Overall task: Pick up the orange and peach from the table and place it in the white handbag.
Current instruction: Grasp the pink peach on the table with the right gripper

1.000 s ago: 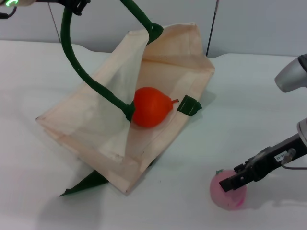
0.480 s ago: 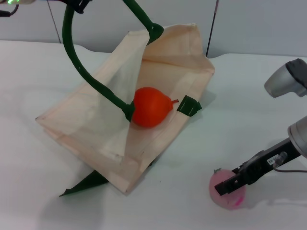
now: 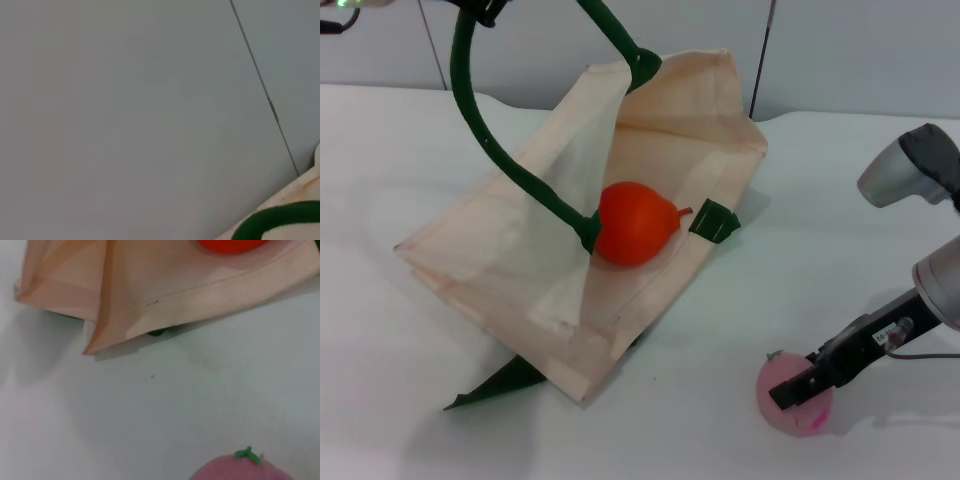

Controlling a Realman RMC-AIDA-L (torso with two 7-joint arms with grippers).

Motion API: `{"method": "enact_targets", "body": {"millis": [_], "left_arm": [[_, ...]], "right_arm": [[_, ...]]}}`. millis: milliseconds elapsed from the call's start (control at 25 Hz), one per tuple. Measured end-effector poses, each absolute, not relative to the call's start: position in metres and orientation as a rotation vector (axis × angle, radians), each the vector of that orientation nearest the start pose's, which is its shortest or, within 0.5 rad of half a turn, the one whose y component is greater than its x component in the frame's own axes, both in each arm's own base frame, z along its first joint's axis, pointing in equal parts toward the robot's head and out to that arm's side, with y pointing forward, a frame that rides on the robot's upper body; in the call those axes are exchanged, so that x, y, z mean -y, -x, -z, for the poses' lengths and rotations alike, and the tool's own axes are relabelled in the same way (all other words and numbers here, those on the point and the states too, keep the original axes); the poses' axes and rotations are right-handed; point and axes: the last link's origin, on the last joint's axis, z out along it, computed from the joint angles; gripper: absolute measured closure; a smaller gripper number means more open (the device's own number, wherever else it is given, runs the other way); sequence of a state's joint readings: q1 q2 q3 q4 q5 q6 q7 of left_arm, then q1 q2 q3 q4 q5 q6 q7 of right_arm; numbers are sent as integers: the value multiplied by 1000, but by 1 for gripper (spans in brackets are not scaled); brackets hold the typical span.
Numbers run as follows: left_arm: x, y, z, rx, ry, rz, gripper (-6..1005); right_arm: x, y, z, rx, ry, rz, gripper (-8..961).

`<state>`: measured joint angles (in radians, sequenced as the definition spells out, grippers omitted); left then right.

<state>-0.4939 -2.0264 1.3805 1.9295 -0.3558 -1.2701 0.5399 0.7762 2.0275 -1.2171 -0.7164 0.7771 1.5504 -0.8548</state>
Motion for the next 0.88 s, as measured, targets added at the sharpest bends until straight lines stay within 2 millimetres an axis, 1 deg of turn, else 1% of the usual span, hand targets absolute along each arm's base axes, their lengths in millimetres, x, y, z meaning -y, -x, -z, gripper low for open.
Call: {"method": "enact_targets", "body": {"millis": [200, 400, 640, 720, 880], "left_arm": [[-376, 95, -119, 308, 2092, -95, 882], [-376, 95, -119, 308, 2092, -95, 882], [-376, 95, -119, 309, 2092, -95, 882], [-376, 95, -119, 309, 2092, -95, 882], [-376, 95, -119, 309, 2092, -94, 882]], "right_arm": [[-350, -220, 39, -1245, 2886, 419, 202], [-352, -220, 39, -1209, 2886, 459, 244], [-354, -219, 38, -1207, 2877, 447, 283], [-355, -218, 37, -1205, 2875, 440, 318], [-356, -217, 37, -1199, 2875, 432, 335]]}}
